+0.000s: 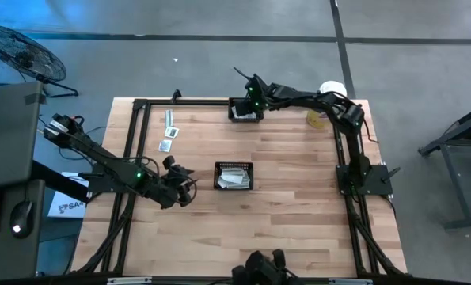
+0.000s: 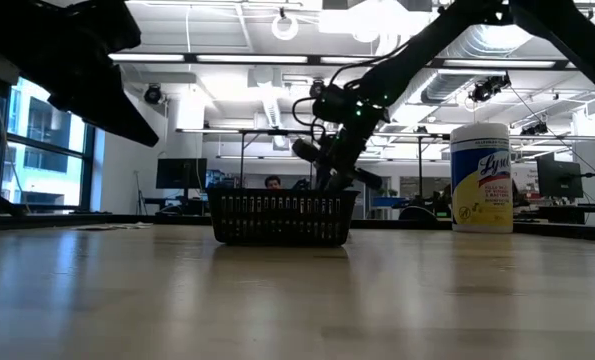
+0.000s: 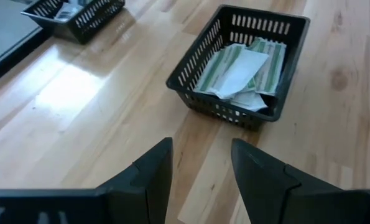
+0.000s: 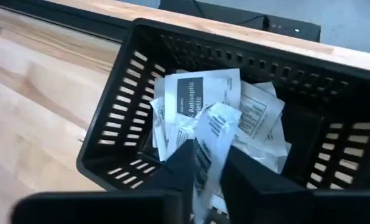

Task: Pick & Place First Aid Supplies
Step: Put the towelette pack into the top black basket

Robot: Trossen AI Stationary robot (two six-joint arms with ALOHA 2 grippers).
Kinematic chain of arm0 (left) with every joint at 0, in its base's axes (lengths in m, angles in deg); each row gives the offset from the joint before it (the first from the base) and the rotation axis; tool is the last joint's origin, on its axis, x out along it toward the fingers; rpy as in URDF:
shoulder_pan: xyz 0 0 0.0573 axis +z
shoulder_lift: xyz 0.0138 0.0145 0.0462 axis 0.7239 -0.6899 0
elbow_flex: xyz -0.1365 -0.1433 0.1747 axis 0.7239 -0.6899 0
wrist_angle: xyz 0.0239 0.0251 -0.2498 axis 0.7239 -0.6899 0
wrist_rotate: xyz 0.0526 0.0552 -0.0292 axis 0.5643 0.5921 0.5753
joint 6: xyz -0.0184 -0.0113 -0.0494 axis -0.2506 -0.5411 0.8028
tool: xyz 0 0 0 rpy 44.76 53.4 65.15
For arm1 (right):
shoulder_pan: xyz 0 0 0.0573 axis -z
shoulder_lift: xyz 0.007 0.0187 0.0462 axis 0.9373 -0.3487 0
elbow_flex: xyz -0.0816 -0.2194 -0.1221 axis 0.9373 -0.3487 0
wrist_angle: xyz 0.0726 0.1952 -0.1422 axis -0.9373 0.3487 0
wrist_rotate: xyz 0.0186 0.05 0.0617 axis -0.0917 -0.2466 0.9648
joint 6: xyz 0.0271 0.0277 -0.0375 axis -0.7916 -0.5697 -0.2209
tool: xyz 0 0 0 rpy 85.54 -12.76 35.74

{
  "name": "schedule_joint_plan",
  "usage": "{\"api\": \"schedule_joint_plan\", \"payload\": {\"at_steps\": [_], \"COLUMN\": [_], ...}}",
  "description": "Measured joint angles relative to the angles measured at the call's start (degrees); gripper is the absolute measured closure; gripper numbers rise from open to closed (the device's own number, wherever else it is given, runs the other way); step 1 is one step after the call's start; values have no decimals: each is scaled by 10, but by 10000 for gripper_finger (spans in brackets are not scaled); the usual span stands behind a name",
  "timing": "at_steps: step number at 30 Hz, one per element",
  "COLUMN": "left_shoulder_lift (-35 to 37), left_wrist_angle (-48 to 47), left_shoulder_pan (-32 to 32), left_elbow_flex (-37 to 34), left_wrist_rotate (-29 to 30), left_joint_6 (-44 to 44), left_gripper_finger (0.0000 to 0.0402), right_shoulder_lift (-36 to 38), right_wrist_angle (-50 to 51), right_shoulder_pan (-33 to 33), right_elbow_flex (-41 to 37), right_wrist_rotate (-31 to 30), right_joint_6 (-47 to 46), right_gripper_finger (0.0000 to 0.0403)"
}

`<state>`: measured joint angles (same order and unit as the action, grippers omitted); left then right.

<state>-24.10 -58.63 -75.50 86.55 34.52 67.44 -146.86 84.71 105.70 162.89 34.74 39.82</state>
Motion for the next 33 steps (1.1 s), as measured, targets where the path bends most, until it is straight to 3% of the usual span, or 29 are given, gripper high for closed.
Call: {"api": "schedule_joint_plan", "payload": {"at_steps": [8,16,27,33], "left_shoulder_lift": [0,0,0,26], "left_wrist_angle": [0,0,-5,-47], "left_shoulder_pan": [-1,-1,-1,-1], "left_elbow_flex": [0,0,0,0], "left_wrist_rotate": [11,11,10,-13], "left_joint_6": [1,2,18,43], "left_gripper_finger": [241,241,241,241], "right_shoulder_lift": [22,89,118,118], "right_wrist_angle": [3,34,85,80], "right_shoulder_pan": [1,-49,-288,-440], "right_elbow_flex": [0,0,0,0], "right_wrist_rotate": [-39,-131,-188,-252], "right_joint_6": [20,71,72,40], "right_gripper_finger": [260,247,249,249]}}
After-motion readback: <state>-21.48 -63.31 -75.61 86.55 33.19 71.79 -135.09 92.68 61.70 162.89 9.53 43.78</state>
